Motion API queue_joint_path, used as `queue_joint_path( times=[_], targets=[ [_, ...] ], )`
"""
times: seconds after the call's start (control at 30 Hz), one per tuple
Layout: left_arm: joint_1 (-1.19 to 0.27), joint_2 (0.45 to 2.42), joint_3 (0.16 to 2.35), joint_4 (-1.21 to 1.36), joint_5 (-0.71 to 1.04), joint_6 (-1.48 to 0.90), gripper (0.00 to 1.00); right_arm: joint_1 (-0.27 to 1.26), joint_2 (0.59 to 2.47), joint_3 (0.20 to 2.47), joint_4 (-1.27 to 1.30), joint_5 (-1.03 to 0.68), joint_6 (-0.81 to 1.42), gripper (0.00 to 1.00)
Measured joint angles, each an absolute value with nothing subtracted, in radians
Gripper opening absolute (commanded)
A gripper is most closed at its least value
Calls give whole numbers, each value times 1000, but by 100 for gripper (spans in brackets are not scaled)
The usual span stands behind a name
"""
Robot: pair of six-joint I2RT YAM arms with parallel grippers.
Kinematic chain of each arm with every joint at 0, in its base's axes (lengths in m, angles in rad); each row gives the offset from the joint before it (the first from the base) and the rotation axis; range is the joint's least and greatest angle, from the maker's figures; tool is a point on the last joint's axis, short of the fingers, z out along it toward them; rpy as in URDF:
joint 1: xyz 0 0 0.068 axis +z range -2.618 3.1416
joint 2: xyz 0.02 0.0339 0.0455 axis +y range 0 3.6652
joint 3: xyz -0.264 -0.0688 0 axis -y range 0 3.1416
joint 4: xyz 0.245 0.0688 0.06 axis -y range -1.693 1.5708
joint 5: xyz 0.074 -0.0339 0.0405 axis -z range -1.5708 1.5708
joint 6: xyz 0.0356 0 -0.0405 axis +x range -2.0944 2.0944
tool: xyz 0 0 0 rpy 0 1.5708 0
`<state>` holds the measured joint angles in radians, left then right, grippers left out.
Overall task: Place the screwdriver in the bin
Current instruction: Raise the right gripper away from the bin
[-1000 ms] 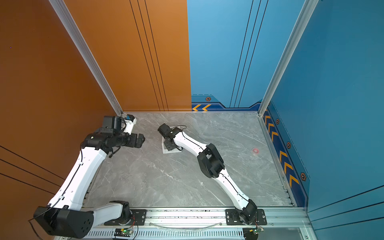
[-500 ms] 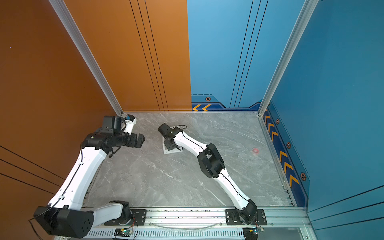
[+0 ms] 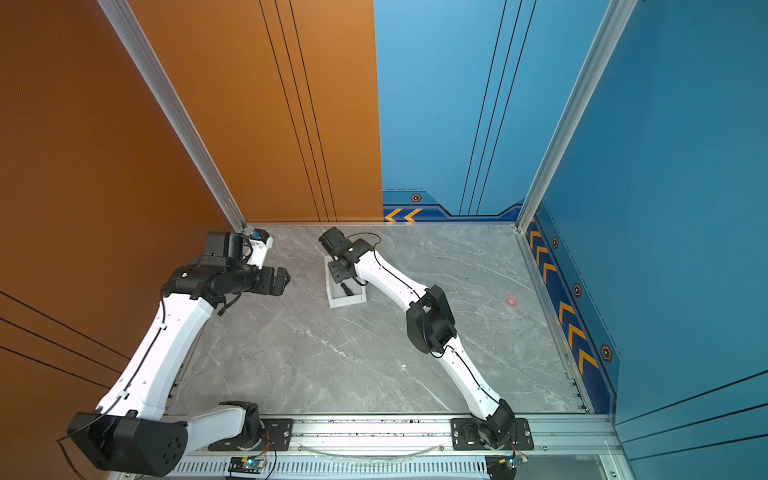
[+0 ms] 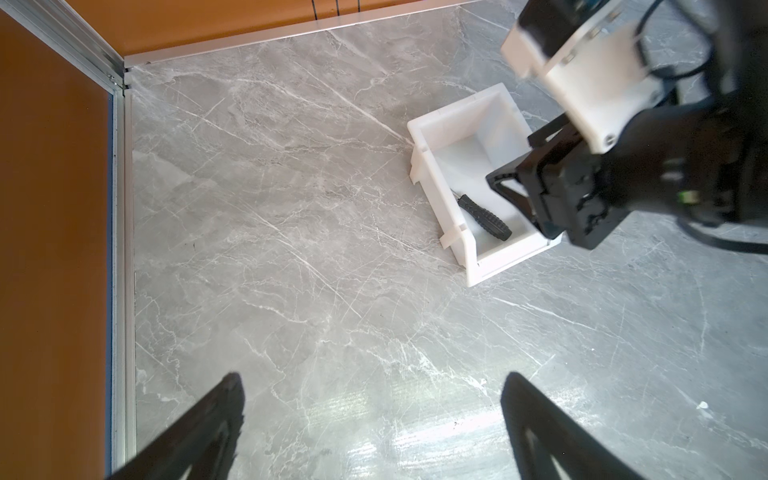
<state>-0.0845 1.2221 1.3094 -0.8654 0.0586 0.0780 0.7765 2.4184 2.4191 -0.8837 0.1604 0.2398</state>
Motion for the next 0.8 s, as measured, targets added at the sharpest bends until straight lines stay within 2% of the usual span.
queue_joint_path(
  times=[0.33, 0.43, 0.63, 0.73, 0.8],
  targets=[
    [-78, 1240, 1297, -864, 25, 48, 98, 767, 2049, 2285, -880, 167, 271, 71],
    [-78, 1240, 1285, -852, 17, 31, 98, 774, 1946, 2177, -875, 193, 284, 79],
    [-75, 1240, 1200, -781, -25, 3, 98, 754, 1719, 1793, -815, 247, 323, 90],
    [-68, 1234, 1126, -719, -48, -10, 98, 701, 1581, 1571, -762, 266, 342, 94],
    [-64, 1215, 1053, -657, -63, -21, 98, 644, 1470, 1412, -708, 272, 360, 100]
  ],
)
